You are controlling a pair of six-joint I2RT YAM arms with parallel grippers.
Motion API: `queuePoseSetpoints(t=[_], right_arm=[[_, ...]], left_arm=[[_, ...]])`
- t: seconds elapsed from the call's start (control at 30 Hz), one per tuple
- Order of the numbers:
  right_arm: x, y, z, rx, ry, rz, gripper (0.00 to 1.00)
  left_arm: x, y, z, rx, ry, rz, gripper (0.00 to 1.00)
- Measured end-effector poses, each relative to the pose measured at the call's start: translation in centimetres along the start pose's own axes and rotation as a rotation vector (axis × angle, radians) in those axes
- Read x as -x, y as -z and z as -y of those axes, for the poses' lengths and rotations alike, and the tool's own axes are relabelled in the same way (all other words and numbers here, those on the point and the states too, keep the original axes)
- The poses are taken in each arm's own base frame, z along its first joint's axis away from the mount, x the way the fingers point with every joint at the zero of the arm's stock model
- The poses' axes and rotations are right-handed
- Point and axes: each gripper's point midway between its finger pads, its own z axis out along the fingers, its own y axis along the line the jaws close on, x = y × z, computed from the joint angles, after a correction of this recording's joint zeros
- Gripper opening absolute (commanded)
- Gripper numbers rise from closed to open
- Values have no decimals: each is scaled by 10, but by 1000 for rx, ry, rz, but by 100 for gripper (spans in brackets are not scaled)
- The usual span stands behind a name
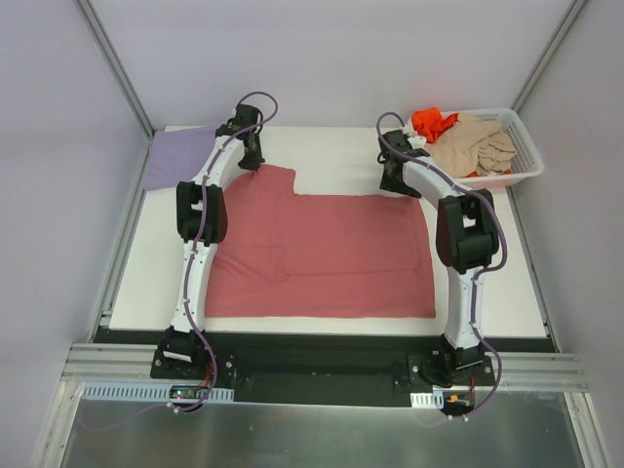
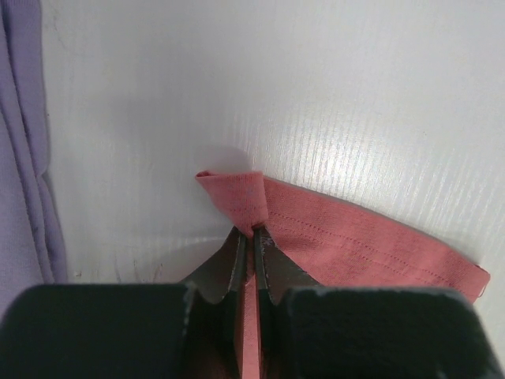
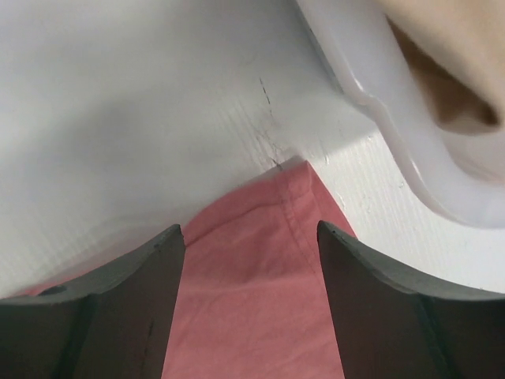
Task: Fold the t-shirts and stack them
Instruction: Grap the side of the flattened tshirt furthest away from the robot with both arms
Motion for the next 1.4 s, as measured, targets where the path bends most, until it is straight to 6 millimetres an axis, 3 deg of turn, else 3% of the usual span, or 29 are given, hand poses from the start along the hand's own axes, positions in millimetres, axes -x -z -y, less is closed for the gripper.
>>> queuePoseSetpoints(t=[0.37, 1.4], right_arm=[[-7, -37, -2, -56, -30, -46, 70], [-22, -30, -6, -64, -80, -74, 56]], left_arm=[[-1, 0, 2, -12, -1, -4, 0], [0, 0, 2, -31, 4, -4, 0]])
